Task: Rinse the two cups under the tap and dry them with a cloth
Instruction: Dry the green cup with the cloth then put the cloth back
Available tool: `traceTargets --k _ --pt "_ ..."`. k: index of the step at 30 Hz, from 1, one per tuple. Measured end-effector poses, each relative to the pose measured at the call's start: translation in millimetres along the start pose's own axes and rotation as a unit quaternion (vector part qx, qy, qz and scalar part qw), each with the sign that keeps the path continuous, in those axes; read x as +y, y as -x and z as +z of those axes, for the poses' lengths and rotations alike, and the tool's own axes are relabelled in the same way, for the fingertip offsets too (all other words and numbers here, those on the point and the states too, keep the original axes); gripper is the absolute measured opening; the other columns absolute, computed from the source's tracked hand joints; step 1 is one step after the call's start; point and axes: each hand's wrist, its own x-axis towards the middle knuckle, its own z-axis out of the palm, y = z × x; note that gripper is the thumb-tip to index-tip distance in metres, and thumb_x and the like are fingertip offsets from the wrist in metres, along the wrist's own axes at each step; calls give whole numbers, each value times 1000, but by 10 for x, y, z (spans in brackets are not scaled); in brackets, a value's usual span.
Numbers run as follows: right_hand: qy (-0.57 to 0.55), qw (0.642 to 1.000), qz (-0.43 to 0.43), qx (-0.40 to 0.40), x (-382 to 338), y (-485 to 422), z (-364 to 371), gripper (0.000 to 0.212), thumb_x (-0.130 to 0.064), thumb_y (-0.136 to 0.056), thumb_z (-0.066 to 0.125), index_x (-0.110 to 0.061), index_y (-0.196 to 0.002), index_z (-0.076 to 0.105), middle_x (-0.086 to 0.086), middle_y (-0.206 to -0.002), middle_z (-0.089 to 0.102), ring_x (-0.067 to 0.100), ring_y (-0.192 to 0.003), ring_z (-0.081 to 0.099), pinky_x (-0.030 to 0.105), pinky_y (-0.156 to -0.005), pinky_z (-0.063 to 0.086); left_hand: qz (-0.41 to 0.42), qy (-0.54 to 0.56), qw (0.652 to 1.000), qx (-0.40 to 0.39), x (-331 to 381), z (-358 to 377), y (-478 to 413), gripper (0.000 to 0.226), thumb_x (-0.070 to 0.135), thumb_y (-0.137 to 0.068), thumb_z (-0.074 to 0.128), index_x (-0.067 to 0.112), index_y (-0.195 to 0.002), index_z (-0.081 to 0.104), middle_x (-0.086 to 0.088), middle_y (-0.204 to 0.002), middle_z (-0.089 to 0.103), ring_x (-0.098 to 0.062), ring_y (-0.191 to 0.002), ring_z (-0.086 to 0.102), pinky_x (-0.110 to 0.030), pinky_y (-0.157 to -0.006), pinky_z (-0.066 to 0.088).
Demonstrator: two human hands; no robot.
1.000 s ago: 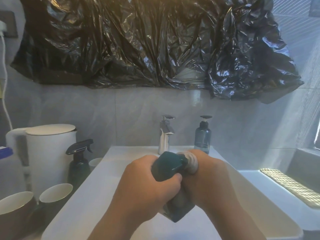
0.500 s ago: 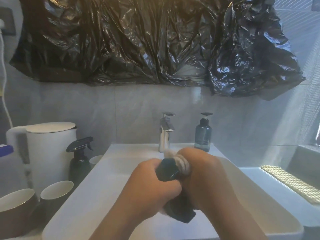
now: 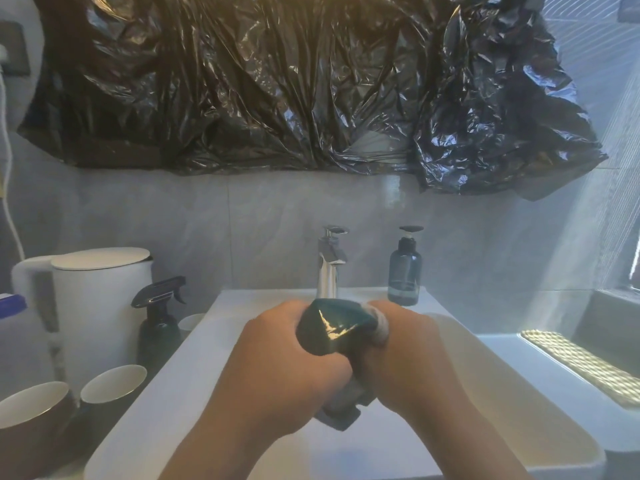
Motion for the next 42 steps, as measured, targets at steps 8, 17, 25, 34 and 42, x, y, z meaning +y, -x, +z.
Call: traceTargets --k 8,17,25,34,42 --pt "58 983 -153 83 32 35 48 30 -15 -61 79 -27 -62 52 -11 -49 46 5 -64 41 -5 -56 30 -6 -37 999 -2 26 -37 20 25 26 -51 56 24 -75 65 19 -55 61 1 -49 55 -9 -42 35" --pt "-163 981 107 11 -3 -17 160 19 -35 -70 50 -19 -61 54 4 -57 67 22 -62 61 28 -53 43 35 27 993 109 64 149 79 31 28 -53 64 29 -84 66 18 -74 71 -6 -68 66 -14 -52 47" --pt "60 991 -105 54 50 2 107 37 -23 -67 74 -35 -62 40 -16 -54 45 10 -67 42 -1 -61 35 -32 -9 999 -20 -14 52 -11 21 31 -53 62 19 -72 62 16 -52 58 -3 -46 50 -17 -46 40" --pt "-150 985 90 -5 -77 31 111 14 -26 -86 63 -19 -74 60 -4 -66 67 15 -60 56 25 -51 40 9 80 991 108 32 42 16 18 26 -57 65 24 -73 72 11 -63 70 -6 -58 62 -18 -54 48" --pt "-44 999 25 8 -15 44 81 15 -26 -84 64 -25 -70 57 -8 -62 63 0 -70 59 15 -61 46 -80 20 997 13 -37 -28 -50 35 44 -55 65 17 -78 66 6 -63 68 -13 -60 63 -36 -58 50"
